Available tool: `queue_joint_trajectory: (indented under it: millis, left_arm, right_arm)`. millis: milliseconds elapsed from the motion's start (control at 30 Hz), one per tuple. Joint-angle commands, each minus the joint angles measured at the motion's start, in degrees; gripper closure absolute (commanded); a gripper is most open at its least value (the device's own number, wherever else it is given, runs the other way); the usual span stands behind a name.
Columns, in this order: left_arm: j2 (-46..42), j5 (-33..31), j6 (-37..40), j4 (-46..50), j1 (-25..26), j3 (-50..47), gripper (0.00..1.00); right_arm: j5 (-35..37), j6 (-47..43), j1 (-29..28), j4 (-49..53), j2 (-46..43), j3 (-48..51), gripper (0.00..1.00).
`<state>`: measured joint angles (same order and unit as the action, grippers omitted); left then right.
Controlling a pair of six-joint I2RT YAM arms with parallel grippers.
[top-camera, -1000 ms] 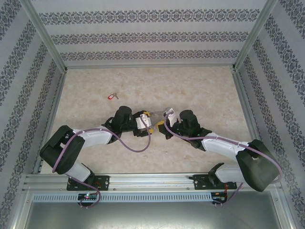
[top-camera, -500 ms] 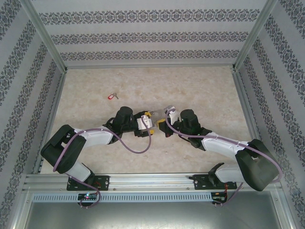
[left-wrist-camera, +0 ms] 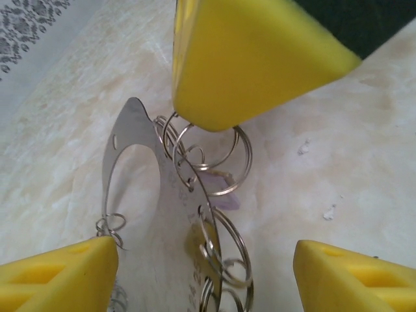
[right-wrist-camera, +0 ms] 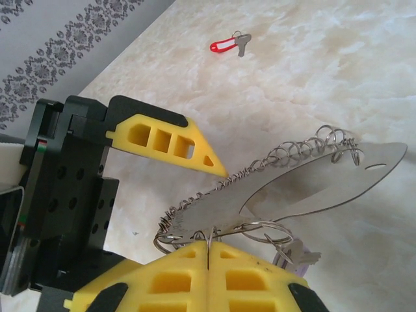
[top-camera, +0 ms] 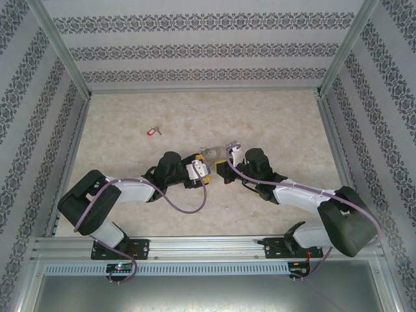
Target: Put the keys on the keyring
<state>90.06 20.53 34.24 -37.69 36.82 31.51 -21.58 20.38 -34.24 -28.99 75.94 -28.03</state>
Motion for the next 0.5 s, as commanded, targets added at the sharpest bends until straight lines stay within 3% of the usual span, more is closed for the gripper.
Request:
queue_joint_trajectory:
  millis: [0, 200, 367, 467]
  left_arm:
    - [1.9, -5.9, -1.5, -7.3, 1.0, 0.2, 0.32]
    - [2.8, -10.1, -2.1, -4.1, 1.0, 2.5, 0.63]
    - [0.5, -10.5, -2.9, -1.9, 1.0, 3.3, 0.8]
    - [-1.6, -9.1, -3.3, 0.6, 1.0, 4.5, 0.84]
  right_arm:
    - [1.8, 1.6, -0.1, -3.2, -0.3, -1.8, 1.0]
    - [-0.1, -0.6, 0.1, -2.5, 0.7, -1.9, 1.0]
    - [-1.4, -2.4, 0.0, -2.6, 0.9, -1.4, 1.0]
    - [-2.8, -3.9, 0.0, -1.8, 0.1, -1.7, 1.0]
